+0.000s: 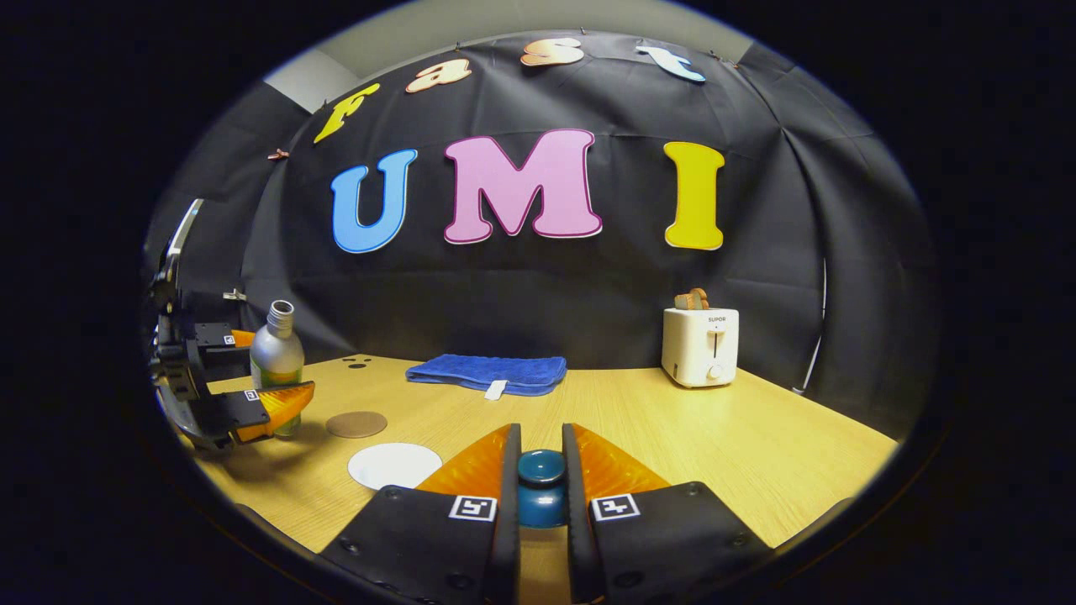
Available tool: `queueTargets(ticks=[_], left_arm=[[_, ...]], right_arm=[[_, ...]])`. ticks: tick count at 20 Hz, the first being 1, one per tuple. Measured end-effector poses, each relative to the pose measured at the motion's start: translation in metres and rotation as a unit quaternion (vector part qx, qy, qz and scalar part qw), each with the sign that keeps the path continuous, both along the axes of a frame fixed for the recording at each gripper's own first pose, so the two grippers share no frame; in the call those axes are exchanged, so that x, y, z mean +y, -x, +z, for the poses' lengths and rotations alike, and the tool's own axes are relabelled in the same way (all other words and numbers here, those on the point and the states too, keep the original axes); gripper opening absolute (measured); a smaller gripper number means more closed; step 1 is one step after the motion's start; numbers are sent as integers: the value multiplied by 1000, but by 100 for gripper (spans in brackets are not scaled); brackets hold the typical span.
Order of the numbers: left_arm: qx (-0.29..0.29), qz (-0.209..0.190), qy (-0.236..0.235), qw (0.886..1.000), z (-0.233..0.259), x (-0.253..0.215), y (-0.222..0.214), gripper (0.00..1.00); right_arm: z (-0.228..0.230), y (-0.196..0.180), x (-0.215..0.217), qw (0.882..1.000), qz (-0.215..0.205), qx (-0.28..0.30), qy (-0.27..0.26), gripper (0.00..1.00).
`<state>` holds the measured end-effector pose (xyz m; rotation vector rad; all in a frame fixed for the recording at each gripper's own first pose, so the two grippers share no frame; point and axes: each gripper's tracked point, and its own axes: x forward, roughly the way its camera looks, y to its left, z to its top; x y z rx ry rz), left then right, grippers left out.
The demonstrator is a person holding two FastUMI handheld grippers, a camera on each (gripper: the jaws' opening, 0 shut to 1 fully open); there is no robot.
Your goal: Open the teacup lid with one hand, grasp the water bottle and pour water into the teacup with the other hand; after pouring, place the water bottle on the coaster and then close the teacup lid.
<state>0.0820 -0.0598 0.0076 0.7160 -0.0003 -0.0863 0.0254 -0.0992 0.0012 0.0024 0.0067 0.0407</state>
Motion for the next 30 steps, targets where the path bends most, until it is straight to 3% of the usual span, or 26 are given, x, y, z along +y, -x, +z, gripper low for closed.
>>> queueTargets(ticks=[2, 5, 9, 15, 18, 22, 26, 30], left_arm=[[-2, -13, -87, 996, -1, -8, -4, 79], [-6, -39, -198, 979, 3, -15, -3, 79], [1, -63, -288, 956, 0, -33, -13, 79], [7, -91, -412, 907, -9, -42, -17, 79], [14, -103, -453, 885, -17, -48, -18, 79], [18, -109, -488, 866, -17, -48, -20, 79], [26, -116, -534, 837, -22, -47, -20, 79], [29, -120, -562, 818, -18, -46, -23, 80]], right_arm=[[1, 0, -5, 1000, 0, 0, 0, 26], [1, 0, -12, 1000, 1, 0, 0, 26], [1, 0, -19, 1000, 4, 1, 0, 26], [1, -1, -20, 1000, 10, 1, 0, 26], [1, -1, -20, 1000, 10, 1, 0, 26], [1, -1, -20, 1000, 10, 1, 0, 26], [1, -1, -20, 1000, 10, 1, 0, 26], [1, -1, -20, 1000, 10, 1, 0, 26]])
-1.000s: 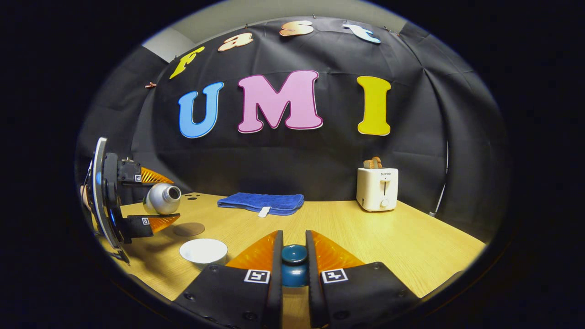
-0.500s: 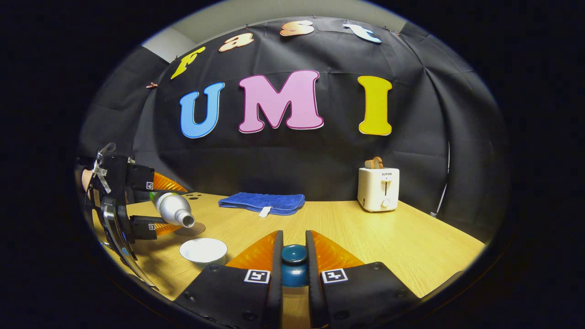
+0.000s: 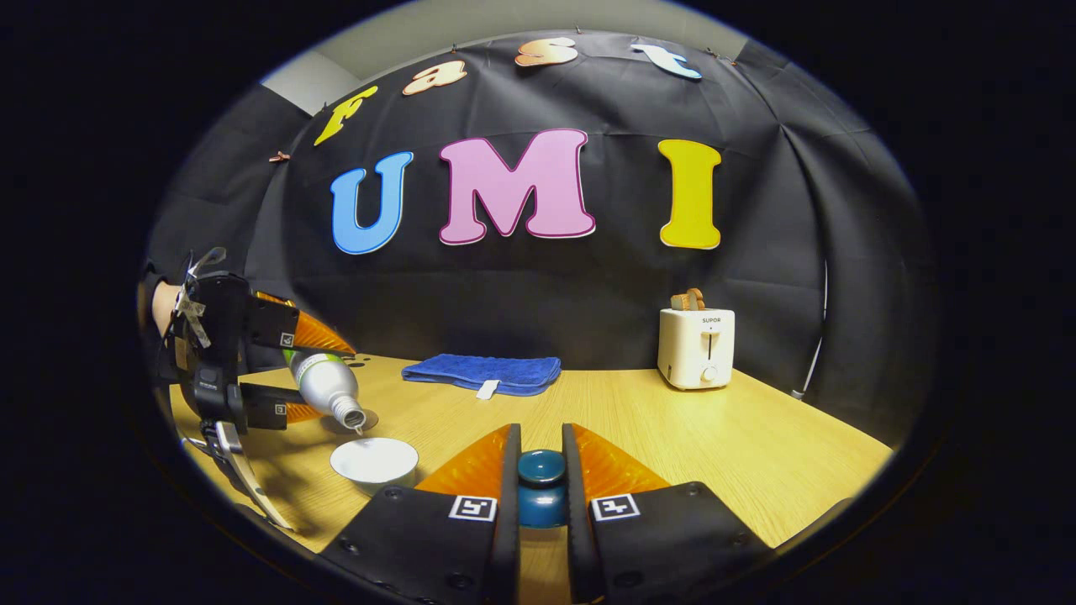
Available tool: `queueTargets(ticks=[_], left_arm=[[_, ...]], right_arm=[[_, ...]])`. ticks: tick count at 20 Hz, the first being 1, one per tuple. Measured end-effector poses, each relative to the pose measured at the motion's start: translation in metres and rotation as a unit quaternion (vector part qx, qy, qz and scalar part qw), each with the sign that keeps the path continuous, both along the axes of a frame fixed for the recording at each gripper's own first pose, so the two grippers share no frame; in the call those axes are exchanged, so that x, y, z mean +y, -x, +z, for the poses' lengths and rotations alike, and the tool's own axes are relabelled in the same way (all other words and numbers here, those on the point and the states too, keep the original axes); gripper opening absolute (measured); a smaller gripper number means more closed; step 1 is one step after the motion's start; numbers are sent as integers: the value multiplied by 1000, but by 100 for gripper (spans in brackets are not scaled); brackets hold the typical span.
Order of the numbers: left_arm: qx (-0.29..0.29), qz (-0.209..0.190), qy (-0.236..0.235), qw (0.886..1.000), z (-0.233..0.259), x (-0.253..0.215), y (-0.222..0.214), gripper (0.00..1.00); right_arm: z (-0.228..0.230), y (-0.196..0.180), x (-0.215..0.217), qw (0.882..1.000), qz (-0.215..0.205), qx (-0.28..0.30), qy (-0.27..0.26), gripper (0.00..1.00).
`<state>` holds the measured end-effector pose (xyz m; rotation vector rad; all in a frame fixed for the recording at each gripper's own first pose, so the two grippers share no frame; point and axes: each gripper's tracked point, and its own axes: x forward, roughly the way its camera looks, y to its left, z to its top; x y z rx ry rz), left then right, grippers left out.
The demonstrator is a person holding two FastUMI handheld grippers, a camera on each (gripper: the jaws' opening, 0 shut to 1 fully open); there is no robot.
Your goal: Open the teacup lid with one hand, grasp the water bottle and pour water into the teacup with the other hand; after pouring, place the water bottle on the coaster and then close the teacup lid.
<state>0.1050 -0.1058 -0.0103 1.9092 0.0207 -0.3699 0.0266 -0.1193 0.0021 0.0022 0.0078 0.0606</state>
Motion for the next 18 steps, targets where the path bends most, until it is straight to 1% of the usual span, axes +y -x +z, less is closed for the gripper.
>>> queueTargets(ticks=[11, 18], left_arm=[[-5, -22, -68, 997, 9, -7, -3, 80], [-16, -33, -135, 990, 17, -8, -5, 80]], right_arm=[[0, 0, 0, 1000, 0, 0, 0, 26], [0, 0, 0, 1000, 0, 0, 0, 26]])
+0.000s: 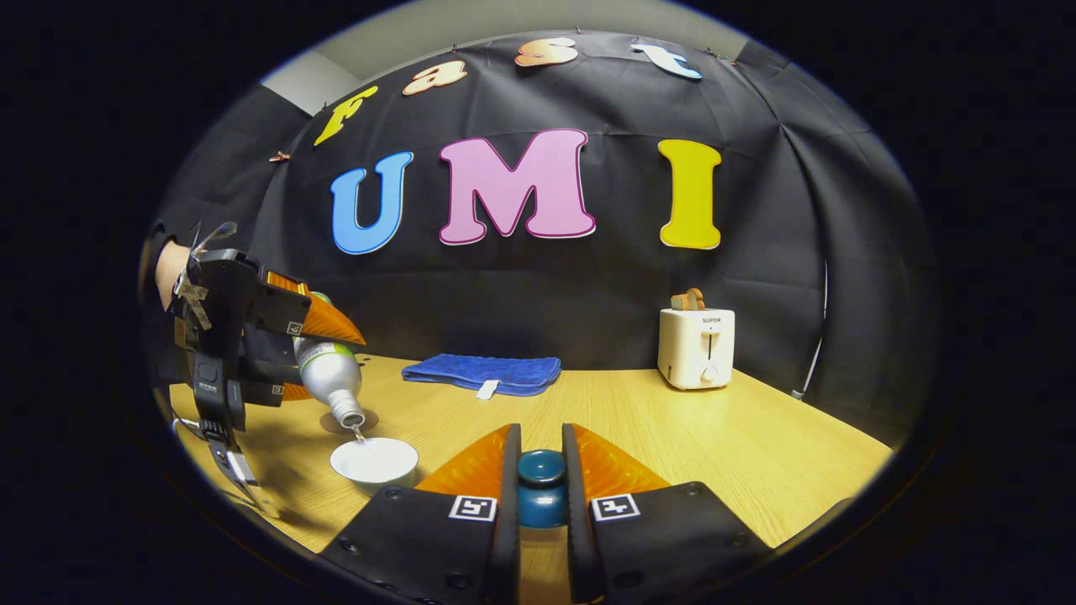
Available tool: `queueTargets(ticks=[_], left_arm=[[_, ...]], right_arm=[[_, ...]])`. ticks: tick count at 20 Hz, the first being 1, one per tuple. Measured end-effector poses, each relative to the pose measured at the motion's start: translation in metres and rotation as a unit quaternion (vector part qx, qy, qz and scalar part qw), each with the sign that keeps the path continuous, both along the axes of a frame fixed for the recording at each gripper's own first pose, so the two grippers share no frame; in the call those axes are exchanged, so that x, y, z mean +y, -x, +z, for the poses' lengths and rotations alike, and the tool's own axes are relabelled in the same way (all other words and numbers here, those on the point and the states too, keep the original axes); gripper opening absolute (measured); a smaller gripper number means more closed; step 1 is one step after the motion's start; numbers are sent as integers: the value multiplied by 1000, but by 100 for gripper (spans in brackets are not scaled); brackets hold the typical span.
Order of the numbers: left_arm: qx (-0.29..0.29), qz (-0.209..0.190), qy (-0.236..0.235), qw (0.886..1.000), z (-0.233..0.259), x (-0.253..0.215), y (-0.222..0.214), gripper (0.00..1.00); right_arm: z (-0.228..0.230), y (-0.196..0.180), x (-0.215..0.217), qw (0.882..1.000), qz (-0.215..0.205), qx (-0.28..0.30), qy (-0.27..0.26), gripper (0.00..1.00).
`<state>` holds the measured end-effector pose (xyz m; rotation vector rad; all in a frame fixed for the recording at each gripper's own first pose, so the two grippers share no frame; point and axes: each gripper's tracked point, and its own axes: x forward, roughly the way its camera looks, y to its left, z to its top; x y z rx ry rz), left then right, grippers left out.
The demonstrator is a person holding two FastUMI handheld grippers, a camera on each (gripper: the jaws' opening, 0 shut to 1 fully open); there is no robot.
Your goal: Open the teacup lid with one hand, grasp the water bottle and pour water into the teacup with the other hand; after pouring, place the water bottle on the coaster and then close the teacup lid.
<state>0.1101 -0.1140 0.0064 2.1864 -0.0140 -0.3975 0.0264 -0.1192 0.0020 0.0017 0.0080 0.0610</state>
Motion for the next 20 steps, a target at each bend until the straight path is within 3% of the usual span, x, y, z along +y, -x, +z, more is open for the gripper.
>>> queueTargets(ticks=[9, 20], left_arm=[[-19, -17, -63, 998, 9, -9, 4, 80], [-24, -24, -88, 996, 15, -13, 3, 80]], right_arm=[[0, 0, 0, 1000, 0, 0, 0, 26], [0, 1, 0, 1000, 0, 0, 0, 26]])
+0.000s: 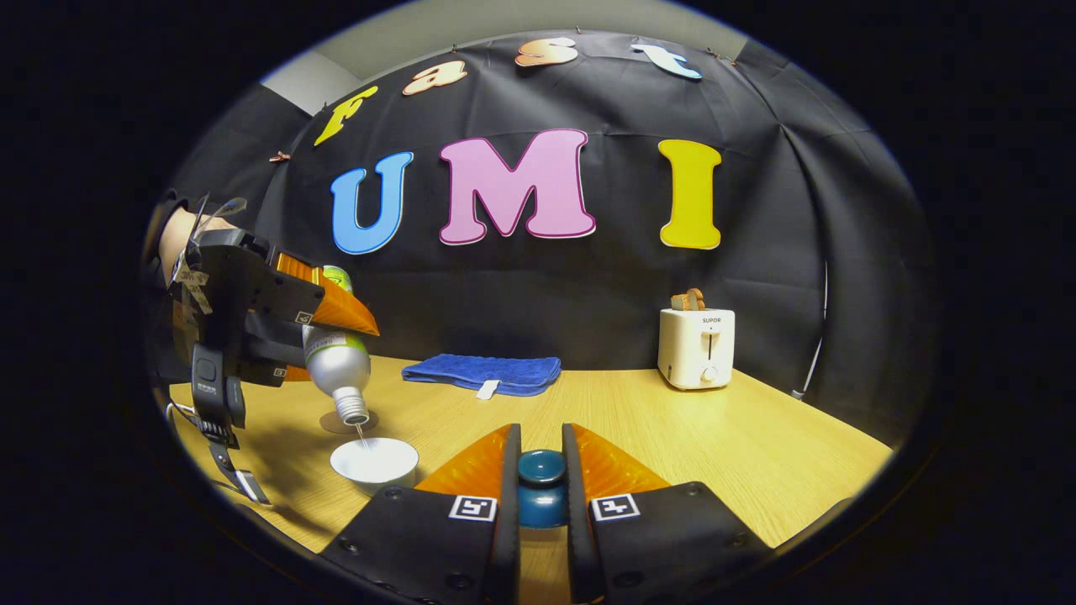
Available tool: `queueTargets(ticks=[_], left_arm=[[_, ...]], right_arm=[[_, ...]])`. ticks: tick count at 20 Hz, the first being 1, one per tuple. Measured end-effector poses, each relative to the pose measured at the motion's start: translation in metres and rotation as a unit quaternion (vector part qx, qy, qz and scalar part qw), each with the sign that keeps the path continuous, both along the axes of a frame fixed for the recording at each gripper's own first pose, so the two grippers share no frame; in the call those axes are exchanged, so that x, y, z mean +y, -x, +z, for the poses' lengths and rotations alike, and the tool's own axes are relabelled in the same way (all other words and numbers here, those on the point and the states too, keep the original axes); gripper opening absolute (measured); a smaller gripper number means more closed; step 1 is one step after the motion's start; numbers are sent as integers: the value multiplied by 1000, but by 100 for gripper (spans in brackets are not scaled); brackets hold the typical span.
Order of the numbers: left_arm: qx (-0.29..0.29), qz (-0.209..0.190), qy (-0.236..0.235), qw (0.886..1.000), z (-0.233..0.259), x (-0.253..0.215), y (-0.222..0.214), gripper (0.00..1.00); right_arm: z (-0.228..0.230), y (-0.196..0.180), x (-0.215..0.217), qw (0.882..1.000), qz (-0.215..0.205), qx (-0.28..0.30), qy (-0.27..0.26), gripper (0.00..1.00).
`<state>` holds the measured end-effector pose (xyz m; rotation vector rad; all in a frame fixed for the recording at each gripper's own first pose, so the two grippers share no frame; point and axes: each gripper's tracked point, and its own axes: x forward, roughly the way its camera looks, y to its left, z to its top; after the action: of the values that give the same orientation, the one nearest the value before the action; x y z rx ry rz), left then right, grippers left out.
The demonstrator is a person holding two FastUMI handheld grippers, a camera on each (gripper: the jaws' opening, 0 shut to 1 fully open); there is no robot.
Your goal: Open the teacup lid with one hand, grasp the water bottle and pour water into the teacup with the other hand; after pouring, place the water bottle on the coaster and then close the teacup lid.
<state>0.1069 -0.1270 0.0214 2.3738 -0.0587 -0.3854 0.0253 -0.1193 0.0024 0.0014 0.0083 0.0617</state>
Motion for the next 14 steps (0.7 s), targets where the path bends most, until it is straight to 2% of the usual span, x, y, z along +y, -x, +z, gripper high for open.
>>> queueTargets(ticks=[14], left_arm=[[-8, -16, 1, 1000, -2, -5, 2, 80]], right_arm=[[0, 0, 0, 1000, 0, 0, 0, 26]])
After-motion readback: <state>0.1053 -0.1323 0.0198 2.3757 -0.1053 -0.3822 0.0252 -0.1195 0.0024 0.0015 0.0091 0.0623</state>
